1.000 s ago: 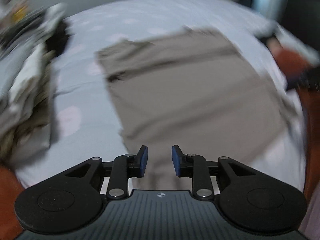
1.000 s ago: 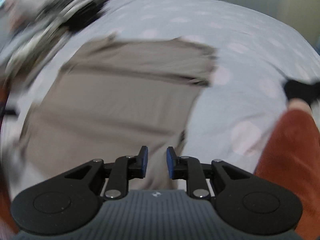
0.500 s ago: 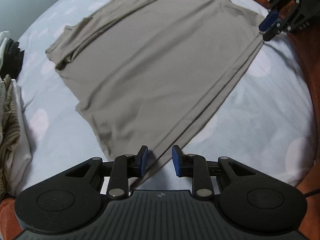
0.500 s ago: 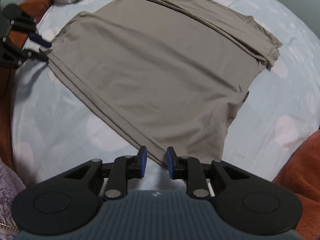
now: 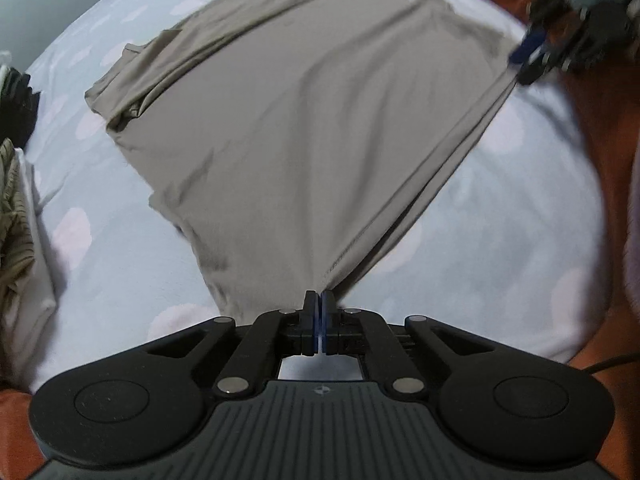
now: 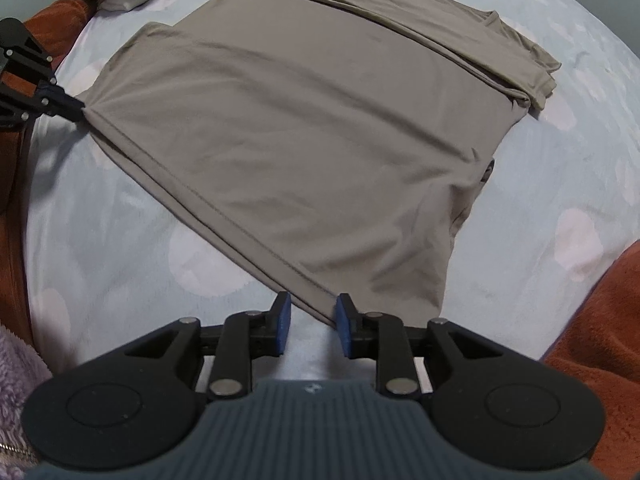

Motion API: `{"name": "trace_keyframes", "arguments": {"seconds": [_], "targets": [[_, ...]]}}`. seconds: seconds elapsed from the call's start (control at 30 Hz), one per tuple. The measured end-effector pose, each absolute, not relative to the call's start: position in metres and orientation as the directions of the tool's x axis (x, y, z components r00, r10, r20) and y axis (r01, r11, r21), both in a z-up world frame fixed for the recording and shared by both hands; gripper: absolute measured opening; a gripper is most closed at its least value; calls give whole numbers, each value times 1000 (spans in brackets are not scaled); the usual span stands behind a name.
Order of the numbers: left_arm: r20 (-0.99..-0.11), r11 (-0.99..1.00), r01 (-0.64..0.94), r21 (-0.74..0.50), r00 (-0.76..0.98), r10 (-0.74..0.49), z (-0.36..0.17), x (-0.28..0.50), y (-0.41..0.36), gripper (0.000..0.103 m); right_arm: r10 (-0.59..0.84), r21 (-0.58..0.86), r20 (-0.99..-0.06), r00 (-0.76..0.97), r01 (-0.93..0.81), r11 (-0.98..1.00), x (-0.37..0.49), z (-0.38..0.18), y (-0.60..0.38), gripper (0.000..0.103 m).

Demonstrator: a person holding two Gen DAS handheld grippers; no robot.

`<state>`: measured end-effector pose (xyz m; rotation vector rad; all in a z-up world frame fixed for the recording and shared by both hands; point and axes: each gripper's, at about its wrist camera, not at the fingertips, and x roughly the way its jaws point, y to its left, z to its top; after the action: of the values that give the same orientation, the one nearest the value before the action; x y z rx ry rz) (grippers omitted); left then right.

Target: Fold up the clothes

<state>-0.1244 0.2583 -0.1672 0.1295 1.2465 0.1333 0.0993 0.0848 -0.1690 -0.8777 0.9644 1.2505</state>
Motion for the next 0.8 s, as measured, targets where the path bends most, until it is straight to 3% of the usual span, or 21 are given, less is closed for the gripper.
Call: {"name": "trace_keyframes", "arguments": {"seconds": [0.1,0.17,0.27,0.33,0.5,0.7,0.73,0.8], "targets": [[-939,980,-10,199,284,193,-175,-122,256,6,344,-49,-936,72,-996,74,95,-165,85,35],[-939,980,29,199,293,182,-171,-123,254,26,325,-103,-940,101,-995,12,92,-162,85,37],[-919,959,109,260,334,211,-163,-127,246,47,288,-181,-946,147,-979,-94,91,-159,82,37],[-906,936,162,312,348,242,-163,-128,244,53,269,-182,-953,138,-973,-144,94,-160,82,37],[-902,891,253,378,320,292,-182,-128,243,53,235,-166,-965,117,-966,-198,101,-171,86,49],[-916,910,233,343,299,269,-195,-125,254,57,206,-133,-975,88,-968,-214,109,-186,94,50],[-919,917,221,331,295,261,-195,-125,256,54,207,-118,-976,76,-972,-203,112,-185,94,48],[-925,929,204,309,290,244,-193,-124,257,39,210,-106,-975,65,-976,-191,115,-184,92,39]]}}
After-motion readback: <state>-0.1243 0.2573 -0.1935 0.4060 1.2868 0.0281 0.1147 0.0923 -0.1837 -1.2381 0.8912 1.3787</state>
